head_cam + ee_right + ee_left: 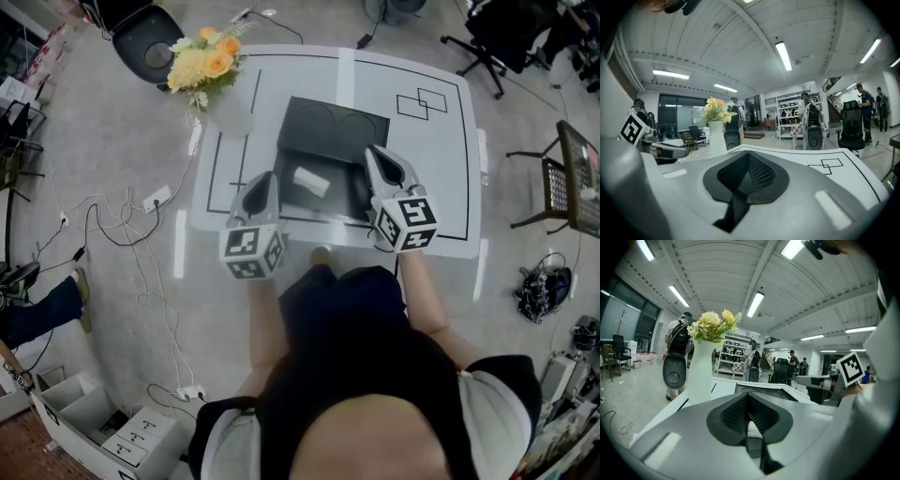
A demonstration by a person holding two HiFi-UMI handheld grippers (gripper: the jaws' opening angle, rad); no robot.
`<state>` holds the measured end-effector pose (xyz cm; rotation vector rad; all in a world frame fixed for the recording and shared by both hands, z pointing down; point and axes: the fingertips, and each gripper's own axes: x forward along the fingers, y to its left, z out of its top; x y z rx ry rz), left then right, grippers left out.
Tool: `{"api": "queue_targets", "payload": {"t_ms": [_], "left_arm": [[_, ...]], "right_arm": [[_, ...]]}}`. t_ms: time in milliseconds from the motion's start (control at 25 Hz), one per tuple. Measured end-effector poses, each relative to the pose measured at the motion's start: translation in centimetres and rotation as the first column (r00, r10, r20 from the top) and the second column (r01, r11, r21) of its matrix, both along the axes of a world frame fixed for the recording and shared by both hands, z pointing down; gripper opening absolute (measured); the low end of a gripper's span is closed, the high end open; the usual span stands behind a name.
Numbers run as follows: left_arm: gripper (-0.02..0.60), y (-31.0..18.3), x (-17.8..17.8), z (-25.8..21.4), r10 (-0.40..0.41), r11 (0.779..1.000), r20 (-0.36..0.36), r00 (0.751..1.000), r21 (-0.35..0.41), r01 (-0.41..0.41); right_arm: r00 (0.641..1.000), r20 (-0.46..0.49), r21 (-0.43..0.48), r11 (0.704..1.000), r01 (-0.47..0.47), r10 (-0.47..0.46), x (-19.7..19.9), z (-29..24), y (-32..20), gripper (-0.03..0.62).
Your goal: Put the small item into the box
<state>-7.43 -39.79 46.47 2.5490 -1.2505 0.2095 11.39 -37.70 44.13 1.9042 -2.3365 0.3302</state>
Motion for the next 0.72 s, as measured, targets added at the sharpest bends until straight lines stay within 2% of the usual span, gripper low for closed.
{"api": "queue_targets", "payload": {"t_ms": [720], "left_arm": [[0.009, 0.13, -0.06, 0.25, -0.044, 0.999, 0.013, 0.999, 0.008, 0.044]], "right_arm": [[0.999, -0.037, -0.003, 1.0, 0.004, -0.004, 0.77, 0.52, 0.48, 0.0]]}}
